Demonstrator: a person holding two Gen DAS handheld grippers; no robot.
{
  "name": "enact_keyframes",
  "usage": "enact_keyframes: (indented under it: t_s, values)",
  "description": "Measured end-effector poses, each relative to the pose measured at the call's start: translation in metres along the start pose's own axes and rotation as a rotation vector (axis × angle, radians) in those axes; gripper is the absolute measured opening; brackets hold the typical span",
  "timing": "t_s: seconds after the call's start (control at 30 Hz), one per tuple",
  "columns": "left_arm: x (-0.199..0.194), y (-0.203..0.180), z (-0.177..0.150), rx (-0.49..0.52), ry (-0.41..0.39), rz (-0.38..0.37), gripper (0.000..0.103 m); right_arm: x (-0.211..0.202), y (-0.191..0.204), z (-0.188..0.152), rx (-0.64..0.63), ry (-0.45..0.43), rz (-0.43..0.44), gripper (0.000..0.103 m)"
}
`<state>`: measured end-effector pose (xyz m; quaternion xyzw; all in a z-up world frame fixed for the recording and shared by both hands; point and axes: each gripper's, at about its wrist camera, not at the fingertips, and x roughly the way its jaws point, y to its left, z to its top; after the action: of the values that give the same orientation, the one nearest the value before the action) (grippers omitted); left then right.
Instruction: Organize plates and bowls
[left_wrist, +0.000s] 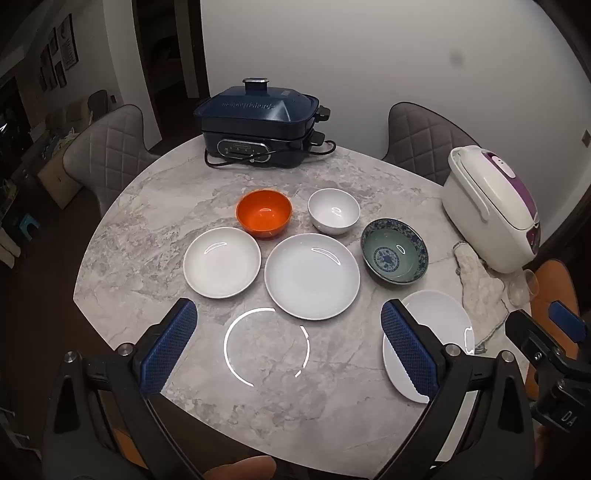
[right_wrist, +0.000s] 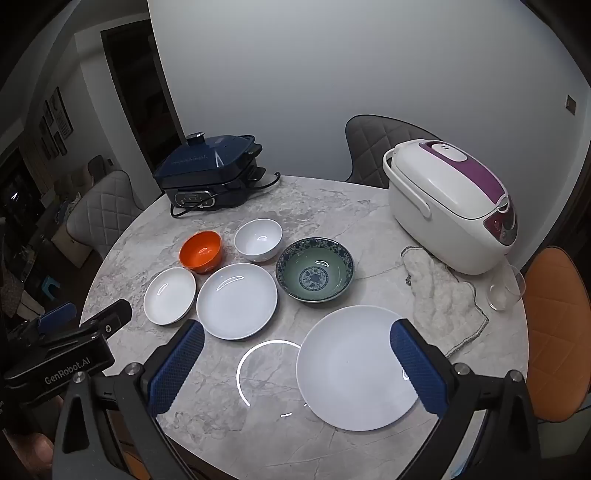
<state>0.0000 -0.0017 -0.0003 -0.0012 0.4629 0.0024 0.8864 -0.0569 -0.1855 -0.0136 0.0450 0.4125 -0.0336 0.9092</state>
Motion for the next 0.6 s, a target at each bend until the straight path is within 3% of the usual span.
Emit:
enact_keyframes:
  t_s: [0.03,0.33,0.6]
  values:
    - [0.0,0.003,0.0,-0.023,0.0,-0.035,0.101,0.0,0.0,0.0,0.001,-0.001,0.003,0.103]
    - [0.009,0.0,-0.016,-0.014,0.009,-0.03,0.101,0.001,0.0,0.001,-0.002,0.004,-0.004,0.103]
    - [0.009,0.003,-0.007,-0.019,0.02,-0.032,0.101,0.001,0.0,0.0,-0.003,0.004,-0.005,0.103]
